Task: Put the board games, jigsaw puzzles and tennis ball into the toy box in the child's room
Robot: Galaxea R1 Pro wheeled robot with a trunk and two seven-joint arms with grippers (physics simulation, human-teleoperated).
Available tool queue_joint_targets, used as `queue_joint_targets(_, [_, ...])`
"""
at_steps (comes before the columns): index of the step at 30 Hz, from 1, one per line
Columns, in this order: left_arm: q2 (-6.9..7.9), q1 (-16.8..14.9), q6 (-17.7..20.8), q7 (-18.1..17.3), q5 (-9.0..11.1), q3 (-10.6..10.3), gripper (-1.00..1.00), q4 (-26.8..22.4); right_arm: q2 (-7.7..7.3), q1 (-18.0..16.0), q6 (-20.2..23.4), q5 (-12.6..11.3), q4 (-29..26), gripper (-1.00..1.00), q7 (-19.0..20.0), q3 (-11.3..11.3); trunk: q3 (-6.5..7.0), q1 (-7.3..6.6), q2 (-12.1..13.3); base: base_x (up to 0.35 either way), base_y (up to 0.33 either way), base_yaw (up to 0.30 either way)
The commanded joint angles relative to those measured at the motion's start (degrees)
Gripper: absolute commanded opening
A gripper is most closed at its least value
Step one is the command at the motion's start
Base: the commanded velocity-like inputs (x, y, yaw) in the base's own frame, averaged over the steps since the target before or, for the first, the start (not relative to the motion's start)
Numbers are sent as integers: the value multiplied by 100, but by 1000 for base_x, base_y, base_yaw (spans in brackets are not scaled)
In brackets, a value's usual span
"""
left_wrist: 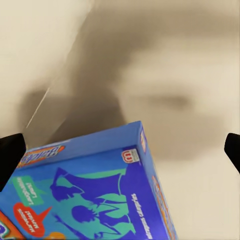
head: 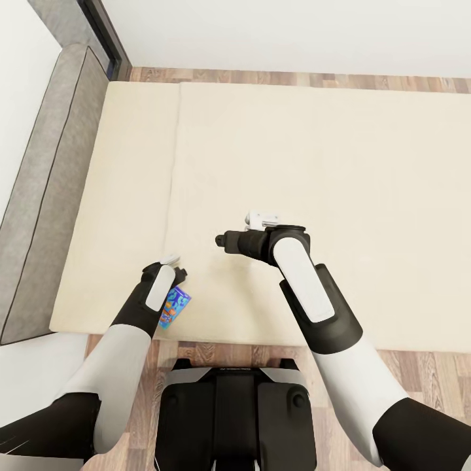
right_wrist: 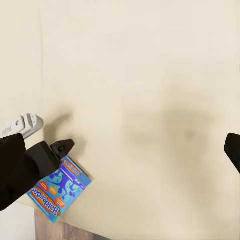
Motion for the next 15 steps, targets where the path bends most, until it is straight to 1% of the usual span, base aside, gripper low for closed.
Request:
queue_joint_targets(1, [-4, -2, 10, 129, 55, 12, 100, -9, 1, -5, 24, -48, -4, 100, -60, 2, -7, 3, -9, 0, 0, 0])
queue_joint_targets(7, [-4, -2, 17, 265, 95, 12, 100, -9, 1, -5, 22, -50, -4, 100, -60, 2, -7, 3, -9, 0, 0, 0])
queue_joint_targets(15, [-4, -2, 60, 305, 294, 4, 100, -9, 1, -5, 24, -50, -4, 100, -60, 2, -7, 3, -9, 0, 0, 0])
